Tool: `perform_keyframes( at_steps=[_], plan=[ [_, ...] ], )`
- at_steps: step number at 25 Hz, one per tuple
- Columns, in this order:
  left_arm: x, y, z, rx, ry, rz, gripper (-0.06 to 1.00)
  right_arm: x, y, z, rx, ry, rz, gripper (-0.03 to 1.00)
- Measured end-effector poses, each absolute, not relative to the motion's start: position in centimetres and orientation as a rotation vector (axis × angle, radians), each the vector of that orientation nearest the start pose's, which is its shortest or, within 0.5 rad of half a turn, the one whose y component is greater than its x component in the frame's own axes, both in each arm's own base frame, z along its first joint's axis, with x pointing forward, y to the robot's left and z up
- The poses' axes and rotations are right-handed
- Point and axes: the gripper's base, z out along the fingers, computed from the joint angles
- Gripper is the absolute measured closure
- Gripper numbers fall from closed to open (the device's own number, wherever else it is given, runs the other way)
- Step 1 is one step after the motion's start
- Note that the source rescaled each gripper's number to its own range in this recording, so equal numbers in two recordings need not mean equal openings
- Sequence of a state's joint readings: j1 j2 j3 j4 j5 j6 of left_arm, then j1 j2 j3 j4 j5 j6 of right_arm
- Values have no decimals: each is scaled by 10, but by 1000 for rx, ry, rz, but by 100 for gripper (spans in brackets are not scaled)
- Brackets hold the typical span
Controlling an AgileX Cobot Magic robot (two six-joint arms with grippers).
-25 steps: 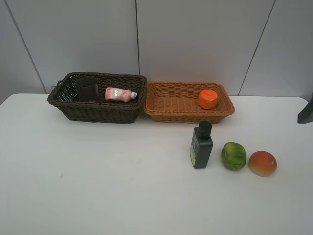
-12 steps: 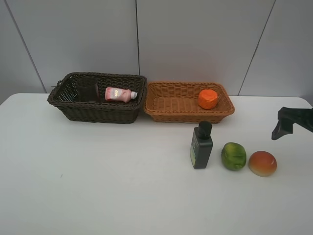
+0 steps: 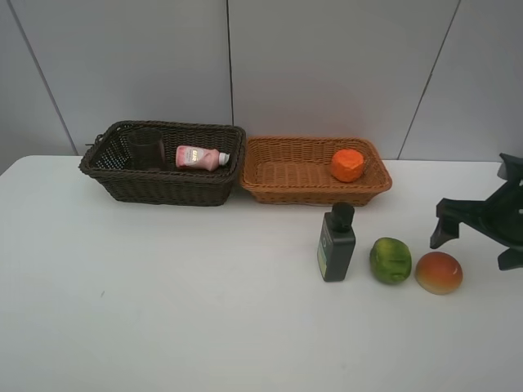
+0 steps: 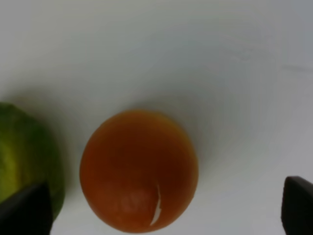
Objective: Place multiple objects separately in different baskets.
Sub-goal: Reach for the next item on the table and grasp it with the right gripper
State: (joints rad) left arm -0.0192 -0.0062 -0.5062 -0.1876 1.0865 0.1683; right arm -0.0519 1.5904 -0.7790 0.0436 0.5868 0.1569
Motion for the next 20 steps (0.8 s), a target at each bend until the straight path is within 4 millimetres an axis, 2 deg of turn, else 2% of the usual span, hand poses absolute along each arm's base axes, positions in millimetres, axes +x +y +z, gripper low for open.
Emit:
perform_keyframes(
  at_steps=[8,20],
  plan=[
    [-9,-15,278,204,2036,-132,1,277,-12,144,358,2899,58,-3],
    [-9,-15,278,204,2035,-132,1,281,-6,125,331,2934,57,-3]
  ],
)
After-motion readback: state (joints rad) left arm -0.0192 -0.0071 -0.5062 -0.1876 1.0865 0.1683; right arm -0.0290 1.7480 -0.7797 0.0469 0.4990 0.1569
